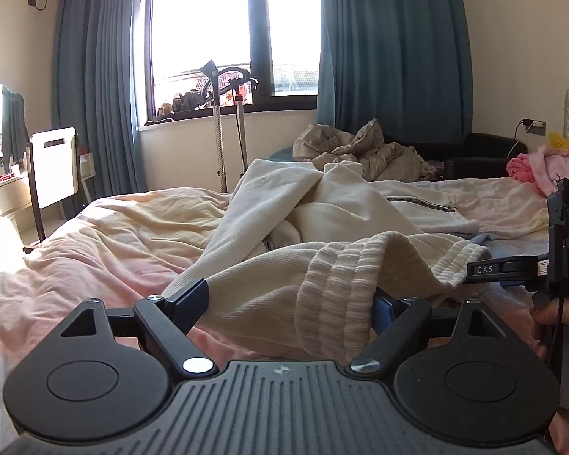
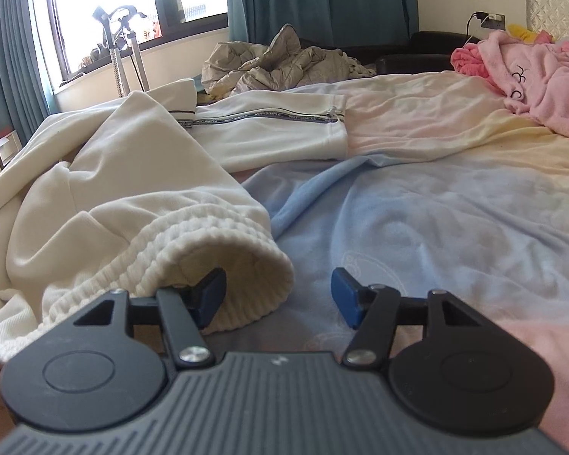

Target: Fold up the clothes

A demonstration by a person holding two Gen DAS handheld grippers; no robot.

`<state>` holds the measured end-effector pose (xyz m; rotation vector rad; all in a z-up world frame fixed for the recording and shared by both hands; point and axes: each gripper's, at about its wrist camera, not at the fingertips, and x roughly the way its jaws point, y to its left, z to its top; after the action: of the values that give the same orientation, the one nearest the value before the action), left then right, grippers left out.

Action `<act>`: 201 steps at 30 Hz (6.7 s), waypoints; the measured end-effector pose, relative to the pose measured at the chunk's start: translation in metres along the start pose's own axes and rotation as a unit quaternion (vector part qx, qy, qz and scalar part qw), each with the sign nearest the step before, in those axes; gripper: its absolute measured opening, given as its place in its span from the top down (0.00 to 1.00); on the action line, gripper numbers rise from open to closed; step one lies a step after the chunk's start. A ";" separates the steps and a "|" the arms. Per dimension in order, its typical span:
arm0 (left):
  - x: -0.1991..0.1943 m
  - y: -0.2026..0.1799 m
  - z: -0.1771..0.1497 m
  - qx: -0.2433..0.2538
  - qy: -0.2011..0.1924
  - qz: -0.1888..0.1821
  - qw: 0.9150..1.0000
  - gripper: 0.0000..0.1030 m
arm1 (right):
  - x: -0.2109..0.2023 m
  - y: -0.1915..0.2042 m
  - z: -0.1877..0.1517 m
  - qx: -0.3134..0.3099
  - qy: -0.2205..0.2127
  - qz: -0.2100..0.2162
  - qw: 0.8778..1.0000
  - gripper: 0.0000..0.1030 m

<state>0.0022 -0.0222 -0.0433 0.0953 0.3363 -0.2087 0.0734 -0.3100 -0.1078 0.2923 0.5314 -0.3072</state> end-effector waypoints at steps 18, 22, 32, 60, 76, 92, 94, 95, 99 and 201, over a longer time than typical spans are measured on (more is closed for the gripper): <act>0.016 0.034 0.002 -0.077 0.061 0.088 0.991 0.14 | -0.018 0.010 0.012 -0.016 -0.038 0.003 0.999 0.84; 0.017 0.032 0.002 -0.071 0.065 0.089 0.991 0.13 | -0.020 0.009 0.011 -0.012 -0.048 0.009 0.999 0.81; 0.019 0.030 0.002 -0.078 0.067 0.094 0.990 0.13 | -0.041 0.012 0.017 -0.015 -0.108 0.024 0.994 0.90; 0.018 -0.003 0.000 -0.031 0.043 0.046 0.997 0.33 | -0.040 0.014 0.020 0.005 -0.073 0.021 0.997 0.92; 0.047 0.039 0.051 -0.124 -0.003 0.070 0.990 0.89 | -0.052 0.002 0.006 0.066 -0.019 0.067 0.995 0.94; 0.086 0.243 0.240 -0.124 -0.081 0.121 0.982 0.90 | -0.184 0.215 -0.026 0.020 -0.040 0.345 0.938 0.92; 0.103 0.274 0.244 -0.130 -0.071 0.142 0.979 0.90 | -0.185 0.256 -0.030 -0.006 -0.037 0.382 0.924 0.92; 0.113 0.291 0.243 -0.131 -0.066 0.155 0.977 0.90 | -0.183 0.275 -0.033 -0.016 -0.035 0.400 0.916 0.91; 0.161 0.351 0.219 -0.126 -0.029 0.199 0.971 0.90 | -0.157 0.344 -0.051 -0.038 0.001 0.453 0.891 0.90; 0.038 0.265 -0.006 -0.548 0.037 0.088 0.831 0.88 | 0.056 -0.005 0.055 0.286 0.072 0.157 0.943 0.38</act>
<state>0.0929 0.2293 -0.0464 -1.0111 0.4814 0.1981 0.1417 -0.3456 -0.0937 0.9607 0.5213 -0.1234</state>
